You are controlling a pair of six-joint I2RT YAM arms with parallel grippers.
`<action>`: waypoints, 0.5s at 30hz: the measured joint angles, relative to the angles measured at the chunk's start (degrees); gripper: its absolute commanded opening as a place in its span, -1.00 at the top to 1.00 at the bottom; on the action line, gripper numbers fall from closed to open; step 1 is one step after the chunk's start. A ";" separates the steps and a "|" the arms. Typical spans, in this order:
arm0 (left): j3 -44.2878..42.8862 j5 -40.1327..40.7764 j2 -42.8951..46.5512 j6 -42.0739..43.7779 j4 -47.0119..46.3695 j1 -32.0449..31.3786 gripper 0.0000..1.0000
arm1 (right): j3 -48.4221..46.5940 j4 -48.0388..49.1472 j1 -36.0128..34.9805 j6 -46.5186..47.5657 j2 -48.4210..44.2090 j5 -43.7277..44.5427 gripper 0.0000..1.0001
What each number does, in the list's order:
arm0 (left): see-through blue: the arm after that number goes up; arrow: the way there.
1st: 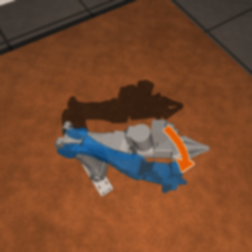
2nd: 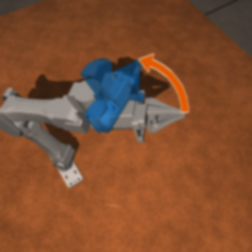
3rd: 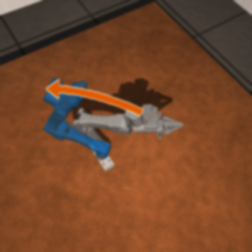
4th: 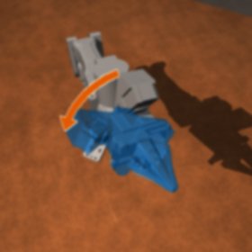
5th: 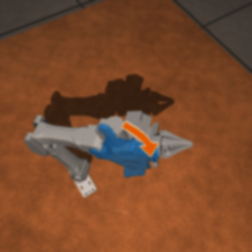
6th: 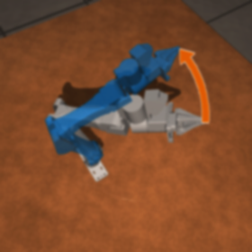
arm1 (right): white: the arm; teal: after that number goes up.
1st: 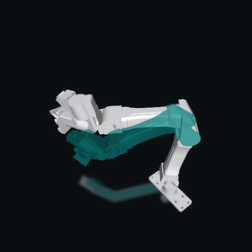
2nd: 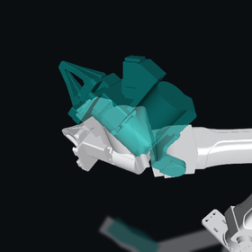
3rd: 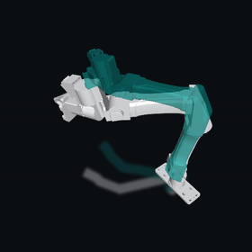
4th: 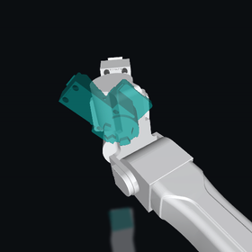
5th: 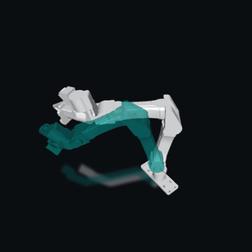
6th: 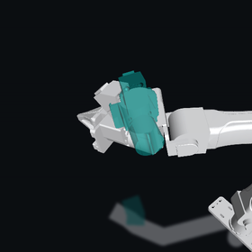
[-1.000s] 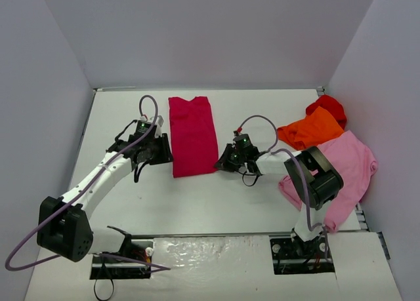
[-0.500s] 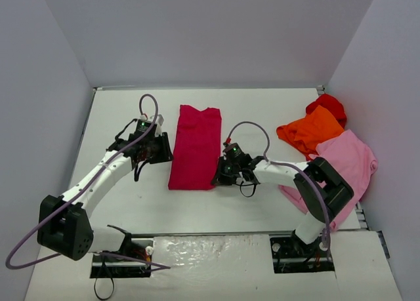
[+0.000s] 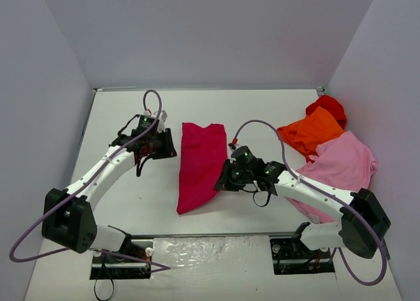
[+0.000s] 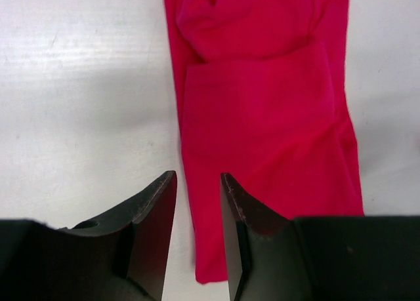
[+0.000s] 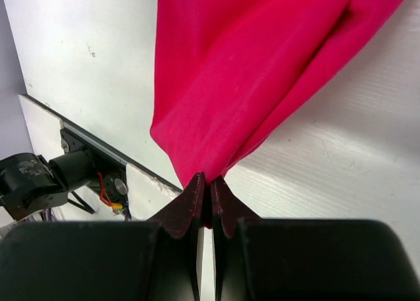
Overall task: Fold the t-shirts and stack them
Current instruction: Fold the long partially folded tshirt into a neat square
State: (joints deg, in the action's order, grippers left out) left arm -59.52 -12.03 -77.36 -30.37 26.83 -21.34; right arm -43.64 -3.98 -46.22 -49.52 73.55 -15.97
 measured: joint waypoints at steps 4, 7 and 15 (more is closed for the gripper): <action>-9.10 -3.36 -8.34 2.26 -2.40 -0.12 0.41 | -0.54 -1.74 -0.03 0.04 -0.06 0.36 1.00; -15.28 -8.25 -15.29 3.01 -7.01 -0.25 0.64 | -0.54 -2.81 -0.31 0.04 -0.06 0.83 1.00; -25.63 -25.37 -39.20 -1.51 -20.49 -0.59 1.00 | -0.37 -3.65 -0.71 -0.15 -0.04 1.77 1.00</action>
State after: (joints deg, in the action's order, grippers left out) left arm -85.15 -37.40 -116.56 -31.87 6.34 -21.93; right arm -44.01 -7.63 -46.94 -49.67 73.52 -14.20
